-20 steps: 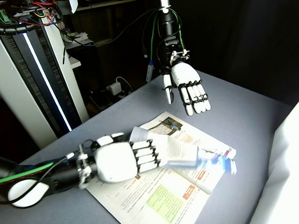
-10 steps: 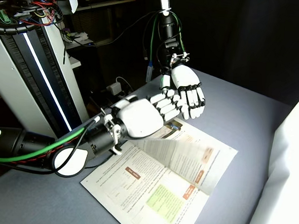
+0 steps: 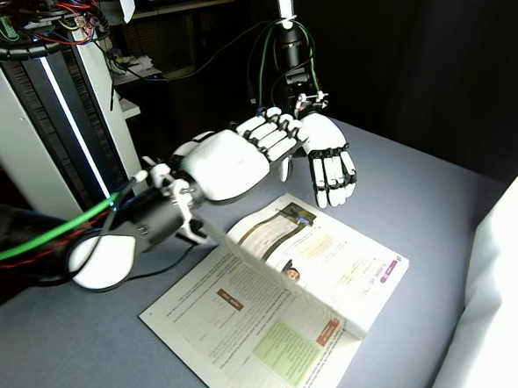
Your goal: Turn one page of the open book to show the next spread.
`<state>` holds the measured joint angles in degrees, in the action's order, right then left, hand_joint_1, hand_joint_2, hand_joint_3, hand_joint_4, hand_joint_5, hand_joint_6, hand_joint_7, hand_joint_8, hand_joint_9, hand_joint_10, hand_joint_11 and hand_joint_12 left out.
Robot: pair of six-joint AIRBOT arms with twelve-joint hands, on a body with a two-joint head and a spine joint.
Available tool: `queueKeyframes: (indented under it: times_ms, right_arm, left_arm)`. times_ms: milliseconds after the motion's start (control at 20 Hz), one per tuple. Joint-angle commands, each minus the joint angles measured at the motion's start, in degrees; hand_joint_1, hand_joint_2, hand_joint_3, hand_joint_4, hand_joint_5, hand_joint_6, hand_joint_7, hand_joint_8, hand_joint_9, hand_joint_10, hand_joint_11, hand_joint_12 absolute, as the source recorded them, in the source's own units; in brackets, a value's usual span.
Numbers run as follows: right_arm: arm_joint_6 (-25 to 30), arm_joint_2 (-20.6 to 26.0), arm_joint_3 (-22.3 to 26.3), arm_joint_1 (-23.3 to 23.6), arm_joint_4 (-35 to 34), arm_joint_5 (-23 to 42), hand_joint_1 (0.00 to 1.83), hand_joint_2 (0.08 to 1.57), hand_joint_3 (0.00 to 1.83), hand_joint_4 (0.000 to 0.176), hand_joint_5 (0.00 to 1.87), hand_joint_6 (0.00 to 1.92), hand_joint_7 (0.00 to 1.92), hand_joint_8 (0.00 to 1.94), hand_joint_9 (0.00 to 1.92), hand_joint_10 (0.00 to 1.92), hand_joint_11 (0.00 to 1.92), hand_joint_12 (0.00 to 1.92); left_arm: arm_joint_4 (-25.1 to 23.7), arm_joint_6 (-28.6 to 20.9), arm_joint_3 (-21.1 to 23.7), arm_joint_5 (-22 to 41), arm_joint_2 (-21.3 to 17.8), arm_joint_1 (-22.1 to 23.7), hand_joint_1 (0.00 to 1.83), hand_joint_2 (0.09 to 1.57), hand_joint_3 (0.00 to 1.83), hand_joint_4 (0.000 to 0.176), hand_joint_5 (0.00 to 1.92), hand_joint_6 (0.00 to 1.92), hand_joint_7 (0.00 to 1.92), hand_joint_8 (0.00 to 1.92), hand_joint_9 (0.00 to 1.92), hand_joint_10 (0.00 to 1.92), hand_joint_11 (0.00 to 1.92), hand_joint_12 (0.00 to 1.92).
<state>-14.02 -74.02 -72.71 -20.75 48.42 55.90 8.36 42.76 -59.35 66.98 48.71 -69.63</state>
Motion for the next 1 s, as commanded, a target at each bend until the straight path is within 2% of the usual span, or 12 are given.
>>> queueKeyframes:
  times_ms: [0, 50, 150, 350, 400, 450, 550, 600, 650, 800, 900, 950]
  right_arm:
    - [0.8, 0.7, 0.8, 0.3, -3.1, 5.4, 0.00, 1.20, 0.00, 0.000, 0.00, 0.00, 0.00, 0.00, 0.00, 0.00, 0.00, 0.00]
    - [1.4, 2.5, 1.7, -0.3, -2.7, 5.4, 0.00, 1.20, 0.00, 0.000, 0.00, 0.00, 0.00, 0.00, 0.00, 0.00, 0.00, 0.00]
    - [2.1, 3.4, 3.4, -0.4, -2.2, 5.3, 0.00, 1.20, 0.00, 0.000, 0.00, 0.00, 0.00, 0.00, 0.00, 0.00, 0.00, 0.00]
    - [2.7, 11.7, 6.5, -4.8, -3.7, 3.2, 0.00, 1.19, 0.00, 0.000, 0.00, 0.00, 0.00, 0.00, 0.00, 0.00, 0.00, 0.00]
    - [2.7, 14.7, 7.4, -7.0, -4.8, 1.9, 0.00, 1.20, 0.00, 0.000, 0.00, 0.00, 0.00, 0.00, 0.00, 0.00, 0.00, 0.00]
    - [2.7, 16.7, 8.1, -8.3, -5.5, 0.4, 0.00, 1.19, 0.00, 0.000, 0.00, 0.00, 0.00, 0.00, 0.00, 0.00, 0.00, 0.00]
    - [2.7, 19.6, 9.1, -10.3, -6.5, -2.7, 0.00, 1.21, 0.00, 0.000, 0.00, 0.00, 0.00, 0.00, 0.00, 0.00, 0.00, 0.00]
    - [2.7, 21.1, 9.5, -11.3, -7.1, -4.4, 0.00, 1.23, 0.01, 0.000, 0.00, 0.00, 0.00, 0.00, 0.00, 0.00, 0.00, 0.00]
    - [2.7, 22.3, 9.9, -12.0, -7.6, -5.8, 0.00, 1.23, 0.01, 0.000, 0.00, 0.00, 0.00, 0.00, 0.00, 0.00, 0.00, 0.00]
    - [2.5, 25.3, 10.8, -14.3, -8.3, -10.4, 0.00, 1.22, 0.00, 0.000, 0.00, 0.00, 0.00, 0.00, 0.00, 0.00, 0.00, 0.00]
    - [2.5, 25.8, 10.8, -15.1, -7.8, -13.6, 0.00, 1.22, 0.00, 0.000, 0.00, 0.00, 0.00, 0.00, 0.00, 0.00, 0.00, 0.00]
    - [2.5, 25.7, 10.7, -15.2, -7.0, -15.4, 0.00, 1.22, 0.00, 0.000, 0.00, 0.00, 0.00, 0.00, 0.00, 0.00, 0.00, 0.00]
  left_arm:
    - [0.8, -0.2, 0.0, 7.1, -0.5, 0.3, 0.00, 1.34, 0.00, 0.019, 0.37, 0.00, 0.35, 0.00, 0.38, 0.00, 0.00, 1.01]
    - [1.0, -0.1, 0.1, 7.3, -0.6, 0.3, 0.00, 1.34, 0.00, 0.019, 0.37, 0.00, 0.35, 0.00, 0.38, 0.00, 0.00, 1.01]
    - [1.4, -0.1, 0.3, 7.9, -0.7, 0.0, 0.00, 1.34, 0.00, 0.019, 0.37, 0.00, 0.35, 0.00, 0.38, 0.00, 0.00, 1.01]
    - [1.8, -0.1, 0.7, 8.6, -1.0, -0.5, 0.00, 1.34, 0.00, 0.019, 0.37, 0.00, 0.35, 0.00, 0.38, 0.00, 0.00, 1.01]
    - [1.8, -0.1, 0.7, 8.7, -1.0, -0.6, 0.02, 1.47, 0.01, 0.027, 0.11, 0.00, 0.07, 0.00, 0.08, 0.00, 0.00, 0.20]
    - [1.8, -0.1, 0.8, 8.8, -1.1, -0.6, 0.22, 1.51, 0.00, 0.000, 0.11, 0.02, 0.00, 0.00, 0.00, 0.00, 0.00, 0.01]
    - [1.9, -0.1, 0.8, 8.8, -1.2, -0.7, 0.29, 1.50, 0.00, 0.000, 0.12, 0.01, 0.00, 0.00, 0.00, 0.00, 0.00, 0.00]
    - [2.0, -0.1, 0.8, 8.8, -1.3, -0.8, 0.26, 1.49, 0.00, 0.000, 0.12, 0.01, 0.00, 0.00, 0.00, 0.00, 0.00, 0.00]
    - [2.0, -0.1, 0.8, 8.9, -1.3, -0.8, 0.34, 1.50, 0.00, 0.000, 0.13, 0.01, 0.00, 0.00, 0.00, 0.00, 0.00, 0.00]
    - [2.1, 0.0, 0.9, 8.9, -1.3, -0.9, 0.40, 1.48, 0.00, 0.000, 0.14, 0.01, 0.00, 0.00, 0.00, 0.00, 0.00, 0.00]
    - [2.1, 0.0, 0.8, 8.8, -1.3, -0.9, 0.37, 1.48, 0.00, 0.000, 0.14, 0.00, 0.00, 0.00, 0.00, 0.00, 0.00, 0.00]
    - [2.2, 0.0, 0.8, 8.8, -1.3, -0.9, 0.29, 1.49, 0.00, 0.000, 0.12, 0.00, 0.00, 0.00, 0.00, 0.00, 0.00, 0.00]
